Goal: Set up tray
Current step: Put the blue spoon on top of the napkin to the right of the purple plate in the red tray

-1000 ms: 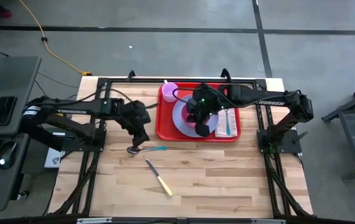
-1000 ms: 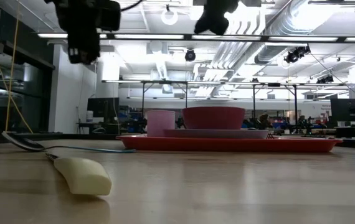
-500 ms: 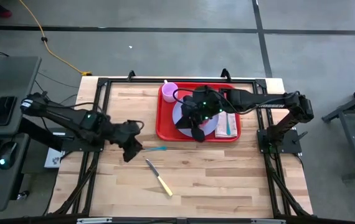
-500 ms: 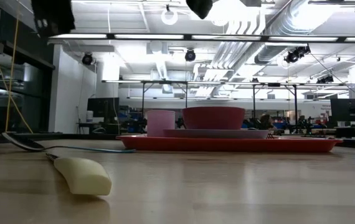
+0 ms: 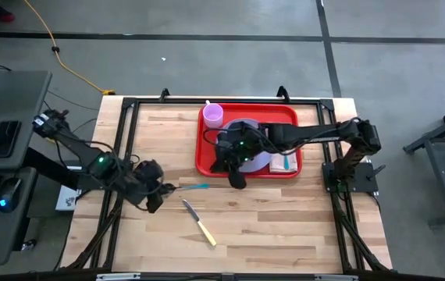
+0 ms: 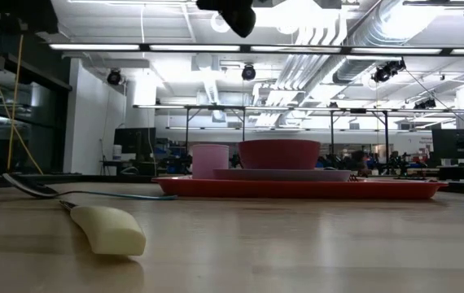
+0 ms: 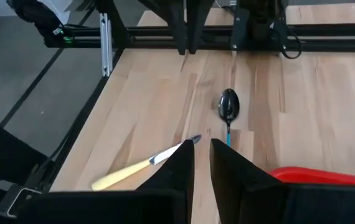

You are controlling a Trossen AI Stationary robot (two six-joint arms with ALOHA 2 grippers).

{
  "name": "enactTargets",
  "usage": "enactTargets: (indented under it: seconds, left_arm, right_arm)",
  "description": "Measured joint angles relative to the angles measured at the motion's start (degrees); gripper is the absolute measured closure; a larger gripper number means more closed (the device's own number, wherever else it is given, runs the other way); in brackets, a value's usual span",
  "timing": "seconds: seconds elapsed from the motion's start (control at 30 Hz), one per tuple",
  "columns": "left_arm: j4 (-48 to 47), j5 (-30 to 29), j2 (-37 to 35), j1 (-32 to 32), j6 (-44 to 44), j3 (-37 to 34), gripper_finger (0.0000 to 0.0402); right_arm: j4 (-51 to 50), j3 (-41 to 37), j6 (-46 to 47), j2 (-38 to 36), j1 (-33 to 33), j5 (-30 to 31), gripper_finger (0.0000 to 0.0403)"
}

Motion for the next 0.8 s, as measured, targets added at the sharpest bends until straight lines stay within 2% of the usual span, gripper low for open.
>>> enactTargets:
  seconds: [0.2, 0.33, 0.53, 0.8]
  left_arm:
    - [-5.5, -4.15, 0.02, -6.2, -10.67, 0.0, 0.0316]
    - [-8.09, -8.65, 0.09, -10.31, -16.04, -0.02, 0.0316]
    - [-11.3, -15.23, 0.07, -16.23, -21.79, -0.02, 0.0316]
    - [-13.98, -19.49, 0.07, -20.52, -26.66, -0.04, 0.0316]
  right_arm:
    - [2.3, 0.0, -0.08, 1.79, 0.28, 0.37, 0.0372]
    - [2.7, 0.0, -2.18, 2.49, 0.72, 3.38, 0.0372]
    - [4.94, 0.0, -2.58, 2.5, 0.84, 5.13, 0.0372]
    - [8.84, 0.09, -3.57, 6.38, 0.37, 5.0, 0.0372]
